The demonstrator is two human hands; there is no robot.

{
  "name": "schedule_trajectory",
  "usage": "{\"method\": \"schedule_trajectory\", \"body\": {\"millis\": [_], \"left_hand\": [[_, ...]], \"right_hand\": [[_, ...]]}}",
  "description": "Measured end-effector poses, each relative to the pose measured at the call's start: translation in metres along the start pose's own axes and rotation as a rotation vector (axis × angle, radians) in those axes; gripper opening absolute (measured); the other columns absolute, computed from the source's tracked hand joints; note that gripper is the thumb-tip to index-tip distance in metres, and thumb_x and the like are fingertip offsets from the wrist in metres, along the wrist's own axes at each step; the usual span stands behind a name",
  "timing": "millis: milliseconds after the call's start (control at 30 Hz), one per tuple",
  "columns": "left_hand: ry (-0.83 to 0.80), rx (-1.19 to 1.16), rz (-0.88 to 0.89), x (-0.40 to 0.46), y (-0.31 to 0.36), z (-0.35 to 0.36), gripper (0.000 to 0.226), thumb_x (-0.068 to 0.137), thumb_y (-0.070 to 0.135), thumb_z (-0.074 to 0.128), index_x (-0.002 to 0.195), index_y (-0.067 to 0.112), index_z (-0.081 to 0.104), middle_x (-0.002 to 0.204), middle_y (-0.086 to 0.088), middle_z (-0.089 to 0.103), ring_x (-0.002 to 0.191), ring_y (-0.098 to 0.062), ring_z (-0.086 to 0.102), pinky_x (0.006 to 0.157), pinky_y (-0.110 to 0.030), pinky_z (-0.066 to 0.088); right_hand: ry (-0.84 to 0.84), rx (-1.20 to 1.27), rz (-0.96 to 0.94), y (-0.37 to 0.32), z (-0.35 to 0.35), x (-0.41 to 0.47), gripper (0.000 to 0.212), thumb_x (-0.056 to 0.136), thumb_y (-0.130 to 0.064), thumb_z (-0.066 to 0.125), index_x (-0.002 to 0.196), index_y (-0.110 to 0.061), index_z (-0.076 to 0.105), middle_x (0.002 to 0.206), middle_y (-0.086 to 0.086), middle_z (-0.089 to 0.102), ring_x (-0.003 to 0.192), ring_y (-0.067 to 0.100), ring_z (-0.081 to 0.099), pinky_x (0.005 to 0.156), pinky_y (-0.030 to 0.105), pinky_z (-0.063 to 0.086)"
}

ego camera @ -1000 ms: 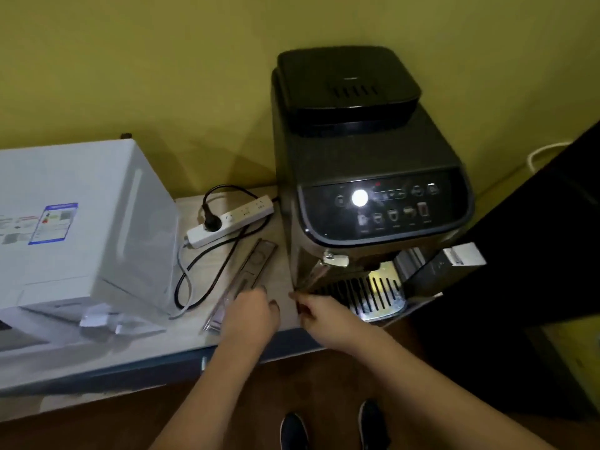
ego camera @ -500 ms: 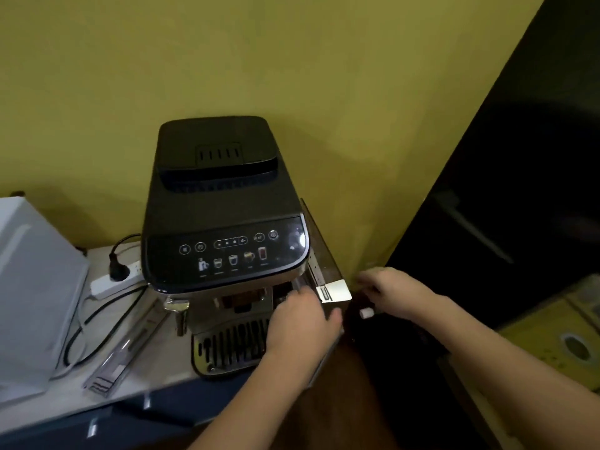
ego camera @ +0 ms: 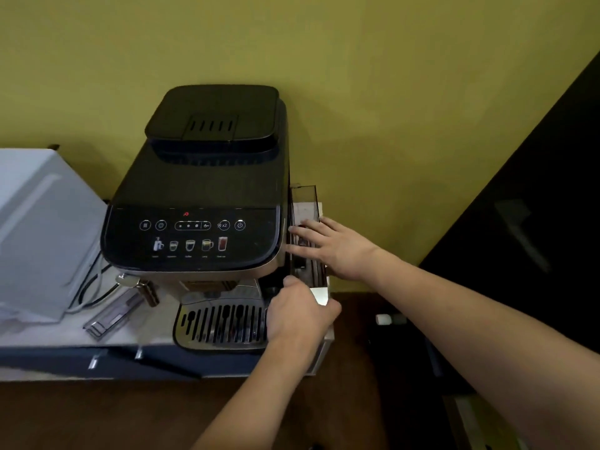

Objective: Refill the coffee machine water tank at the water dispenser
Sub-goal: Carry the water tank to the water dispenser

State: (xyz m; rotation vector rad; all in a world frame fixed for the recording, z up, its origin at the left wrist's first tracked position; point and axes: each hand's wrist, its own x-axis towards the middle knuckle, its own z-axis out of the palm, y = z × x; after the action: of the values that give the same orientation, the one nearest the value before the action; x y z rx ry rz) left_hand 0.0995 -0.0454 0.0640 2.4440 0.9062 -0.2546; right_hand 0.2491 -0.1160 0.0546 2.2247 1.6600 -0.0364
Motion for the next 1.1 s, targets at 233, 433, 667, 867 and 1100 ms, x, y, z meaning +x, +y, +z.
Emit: {"method": "schedule_trajectory", "body": {"millis": [233, 433, 667, 867, 1100], "left_hand": [[0.027, 0.131, 0.130, -0.028, -0.013, -0.009, 0.060, 0.080, 0.048, 0.064, 0.124, 0.012, 0.044, 0.108, -0.007, 0.065, 0.098, -0.026, 0.065, 0.067, -0.028, 0.046], [0.092, 0.307, 0.335, -0.051, -0.019, -0.039, 0.061, 0.077, 0.056, 0.057, 0.121, 0.016, 0.045, 0.113, -0.006, 0.062, 0.100, -0.026, 0.062, 0.074, -0.035, 0.052], [0.285, 0.206, 0.556, -0.101, -0.054, -0.072, 0.063, 0.083, 0.062, 0.053, 0.130, 0.023, 0.040, 0.121, -0.003, 0.050, 0.110, -0.022, 0.048, 0.088, -0.035, 0.047], [0.243, -0.142, 0.843, -0.130, -0.081, -0.066, 0.077, 0.079, 0.048, 0.070, 0.141, 0.016, 0.040, 0.125, 0.000, 0.051, 0.115, -0.018, 0.045, 0.091, -0.031, 0.043], [0.168, -0.262, 0.992, -0.167, -0.077, -0.034, 0.082, 0.072, 0.044, 0.078, 0.138, 0.014, 0.041, 0.126, 0.001, 0.053, 0.116, -0.011, 0.044, 0.096, -0.024, 0.036]], "right_hand": [[-0.024, -0.040, -0.119, 0.000, -0.012, -0.009, 0.077, 0.080, -0.032, 0.074, 0.145, -0.023, 0.033, 0.157, 0.006, 0.034, 0.150, 0.028, 0.018, 0.122, 0.049, 0.004], [0.028, 0.092, 0.019, -0.018, -0.035, -0.058, 0.067, 0.074, -0.026, 0.079, 0.131, -0.016, 0.046, 0.124, 0.009, 0.062, 0.121, 0.029, 0.055, 0.117, 0.044, 0.028], [0.085, 0.232, 0.293, -0.078, -0.091, -0.117, 0.073, 0.068, -0.052, 0.080, 0.125, -0.022, 0.046, 0.115, 0.001, 0.061, 0.108, 0.024, 0.056, 0.097, 0.038, 0.047], [0.115, 0.308, 0.530, -0.133, -0.110, -0.172, 0.082, 0.065, -0.060, 0.078, 0.130, -0.021, 0.046, 0.121, -0.002, 0.061, 0.113, 0.021, 0.056, 0.087, 0.037, 0.052], [0.088, 0.442, 0.672, -0.176, -0.099, -0.244, 0.084, 0.072, -0.061, 0.074, 0.138, -0.022, 0.042, 0.132, 0.000, 0.058, 0.122, 0.018, 0.052, 0.096, 0.034, 0.050]]}}
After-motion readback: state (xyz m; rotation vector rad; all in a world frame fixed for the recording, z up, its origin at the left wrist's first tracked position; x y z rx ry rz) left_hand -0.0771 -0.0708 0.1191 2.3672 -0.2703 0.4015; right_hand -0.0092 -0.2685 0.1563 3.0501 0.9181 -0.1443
